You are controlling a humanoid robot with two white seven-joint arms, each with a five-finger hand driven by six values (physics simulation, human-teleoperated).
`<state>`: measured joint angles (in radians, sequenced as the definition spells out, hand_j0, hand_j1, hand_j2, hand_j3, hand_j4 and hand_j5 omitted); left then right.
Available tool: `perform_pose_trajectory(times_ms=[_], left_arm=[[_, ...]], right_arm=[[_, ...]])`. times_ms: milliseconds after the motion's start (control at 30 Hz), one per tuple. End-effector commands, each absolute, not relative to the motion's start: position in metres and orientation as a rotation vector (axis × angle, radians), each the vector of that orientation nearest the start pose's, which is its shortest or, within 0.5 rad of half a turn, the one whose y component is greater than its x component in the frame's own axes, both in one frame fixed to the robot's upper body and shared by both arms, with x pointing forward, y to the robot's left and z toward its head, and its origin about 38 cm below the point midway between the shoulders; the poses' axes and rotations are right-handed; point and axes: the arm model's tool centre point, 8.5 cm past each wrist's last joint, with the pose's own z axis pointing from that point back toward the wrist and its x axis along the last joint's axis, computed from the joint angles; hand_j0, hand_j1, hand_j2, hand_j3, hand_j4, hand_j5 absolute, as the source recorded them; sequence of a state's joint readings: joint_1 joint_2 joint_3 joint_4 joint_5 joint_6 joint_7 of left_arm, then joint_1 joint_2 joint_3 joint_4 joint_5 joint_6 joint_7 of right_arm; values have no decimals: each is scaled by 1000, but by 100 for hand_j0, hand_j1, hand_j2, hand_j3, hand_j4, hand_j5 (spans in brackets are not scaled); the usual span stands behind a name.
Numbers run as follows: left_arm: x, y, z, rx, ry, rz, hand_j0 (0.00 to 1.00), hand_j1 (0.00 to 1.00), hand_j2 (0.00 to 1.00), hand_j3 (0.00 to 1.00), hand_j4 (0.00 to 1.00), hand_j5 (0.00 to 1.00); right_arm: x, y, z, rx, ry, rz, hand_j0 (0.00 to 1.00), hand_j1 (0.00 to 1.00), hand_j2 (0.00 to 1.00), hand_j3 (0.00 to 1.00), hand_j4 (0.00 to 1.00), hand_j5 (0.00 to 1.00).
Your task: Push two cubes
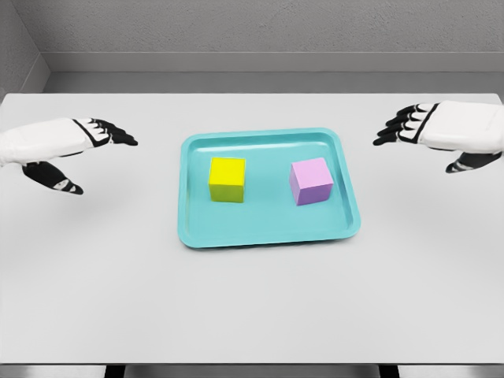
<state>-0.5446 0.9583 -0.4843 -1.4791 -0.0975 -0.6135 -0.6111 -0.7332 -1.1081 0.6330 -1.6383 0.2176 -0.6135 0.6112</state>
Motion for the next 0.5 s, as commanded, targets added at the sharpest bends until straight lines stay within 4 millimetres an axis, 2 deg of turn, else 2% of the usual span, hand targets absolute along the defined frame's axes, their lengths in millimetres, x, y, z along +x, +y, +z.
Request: perform_pose_trajectory(times_ms=[0,100,133,167,200,233,267,300,333,400,467], left_arm=[[414,350,240,253,-1490,-1893,100,100,100,100,100,100],[415,345,237,257,-1489,-1905,98,98,98,98,98,98],[418,340,236,272,-1484,-1927,89,89,89,89,89,89],[420,329,231,256,-1460,-1974,68,68,68,68,68,68],[424,313,223,242,-1408,-2064,47,47,47,47,47,47],[432,314,231,272,-1397,-2075,32,32,32,32,32,32],[436,317,229,286,-1378,-2072,20,20,20,20,20,20],[441,317,215,262,-1353,-2053,17,17,17,17,17,17],[450,326,210,271,-1320,-2027,13,13,13,13,13,13],[452,316,204,243,-1291,-2070,9,9,9,9,9,9],[458,295,206,222,-1311,-2104,9,9,9,9,9,9]], right_arm=[[397,-340,305,659,1832,-3059,100,100,100,100,100,100],[399,-337,309,659,1854,-3038,100,100,100,100,100,100],[400,-340,312,675,1856,-3038,100,100,100,100,100,100],[400,-346,316,707,1846,-3045,100,100,100,100,100,100],[399,-345,312,691,1836,-3058,51,51,51,51,51,51],[398,-344,303,652,1833,-3079,9,9,9,9,9,9],[398,-339,292,604,1805,-3107,4,4,4,4,4,4],[397,-337,287,584,1791,-3119,0,0,0,0,0,0],[396,-335,277,547,1770,-3140,0,0,0,0,0,0],[396,-329,262,514,1709,-3172,0,0,0,0,0,0],[402,-327,254,530,1692,-3183,2,2,2,2,2,2]])
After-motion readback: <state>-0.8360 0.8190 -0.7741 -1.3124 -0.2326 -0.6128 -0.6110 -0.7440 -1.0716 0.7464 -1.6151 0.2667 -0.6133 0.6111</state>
